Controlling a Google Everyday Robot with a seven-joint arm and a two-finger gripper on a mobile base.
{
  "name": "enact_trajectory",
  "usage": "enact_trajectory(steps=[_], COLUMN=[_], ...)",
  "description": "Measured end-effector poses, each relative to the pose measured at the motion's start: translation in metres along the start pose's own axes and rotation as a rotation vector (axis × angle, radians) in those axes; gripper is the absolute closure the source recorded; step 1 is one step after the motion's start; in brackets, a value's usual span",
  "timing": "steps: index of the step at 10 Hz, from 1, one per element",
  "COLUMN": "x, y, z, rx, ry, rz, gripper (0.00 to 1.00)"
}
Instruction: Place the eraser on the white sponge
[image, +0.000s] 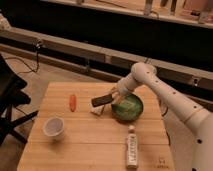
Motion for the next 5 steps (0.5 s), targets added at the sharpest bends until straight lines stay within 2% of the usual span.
enact_trajectory(steps=[1, 2, 3, 5], x=[-0.02, -0.032, -0.038, -0.04], y=[-0.006, -0.009, -0.011, -0.012], z=[0.018, 0.029, 0.034, 0.032], rx=[-0.031, -0.047, -0.045, -0.024], ry=[-0.003, -0.003, -0.002, 0.003], rz=[-0.028, -0.039, -0.034, -0.01], gripper=[0.2, 0.21, 0.26, 0.48])
